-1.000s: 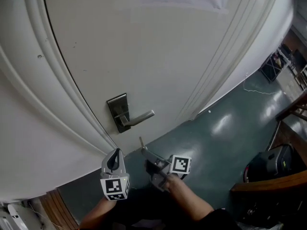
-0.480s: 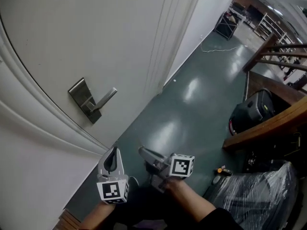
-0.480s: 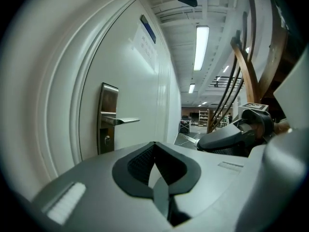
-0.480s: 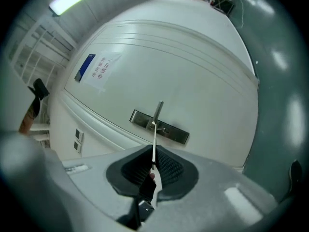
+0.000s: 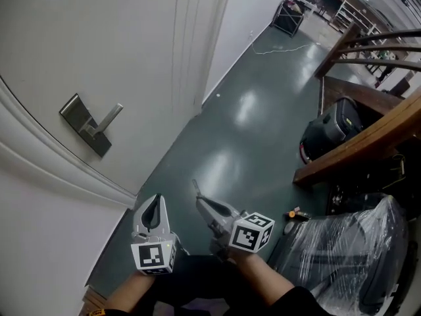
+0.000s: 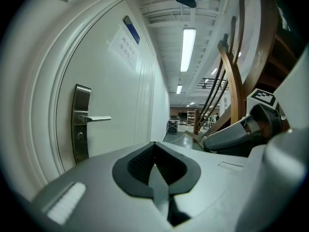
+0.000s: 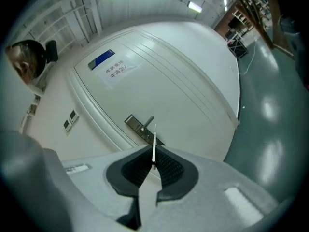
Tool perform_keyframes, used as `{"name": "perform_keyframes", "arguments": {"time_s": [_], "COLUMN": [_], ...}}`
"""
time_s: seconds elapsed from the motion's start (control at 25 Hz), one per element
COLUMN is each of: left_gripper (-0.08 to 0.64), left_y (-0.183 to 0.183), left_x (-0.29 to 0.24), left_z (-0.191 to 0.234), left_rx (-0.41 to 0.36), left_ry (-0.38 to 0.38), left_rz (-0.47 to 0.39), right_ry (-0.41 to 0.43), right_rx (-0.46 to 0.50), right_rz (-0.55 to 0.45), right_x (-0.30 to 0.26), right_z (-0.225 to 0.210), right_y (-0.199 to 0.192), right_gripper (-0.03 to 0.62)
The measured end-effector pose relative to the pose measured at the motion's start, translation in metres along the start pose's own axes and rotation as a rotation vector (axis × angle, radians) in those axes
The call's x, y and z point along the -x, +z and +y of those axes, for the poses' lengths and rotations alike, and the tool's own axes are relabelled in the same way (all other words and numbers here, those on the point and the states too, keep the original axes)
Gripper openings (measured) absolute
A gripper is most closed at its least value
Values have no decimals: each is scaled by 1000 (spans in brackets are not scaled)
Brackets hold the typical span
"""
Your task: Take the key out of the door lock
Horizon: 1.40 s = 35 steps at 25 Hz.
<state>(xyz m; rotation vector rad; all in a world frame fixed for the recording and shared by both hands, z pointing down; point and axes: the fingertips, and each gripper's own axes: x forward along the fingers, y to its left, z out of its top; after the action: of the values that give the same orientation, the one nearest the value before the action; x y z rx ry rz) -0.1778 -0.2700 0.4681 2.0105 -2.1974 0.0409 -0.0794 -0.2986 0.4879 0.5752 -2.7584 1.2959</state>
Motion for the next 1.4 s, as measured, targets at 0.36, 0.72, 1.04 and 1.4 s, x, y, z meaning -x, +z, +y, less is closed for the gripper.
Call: {"name": "perform_keyframes", "arguments": {"time_s": [0.36, 0.72, 1.04, 1.4], "left_gripper": [18, 18, 18, 18], "left_y": [-20, -35, -37, -37], "left_x": [41, 100, 155, 236], "left_z": [-112, -141, -137, -85], "left_rx": [-20, -44, -48, -35], "left_ry": [15, 141, 188, 228], "left_rz": [50, 89, 80, 36], "right_ry": [-95, -131, -110, -122], "right_rx": [169, 330, 470, 531], "right_rz": [-41, -16, 13, 44], "right_x": [126, 192, 192, 169], "right_z": [-22, -23, 14, 78], "right_y": [-3, -26, -51, -118], "right_gripper": [15, 15, 15, 15]}}
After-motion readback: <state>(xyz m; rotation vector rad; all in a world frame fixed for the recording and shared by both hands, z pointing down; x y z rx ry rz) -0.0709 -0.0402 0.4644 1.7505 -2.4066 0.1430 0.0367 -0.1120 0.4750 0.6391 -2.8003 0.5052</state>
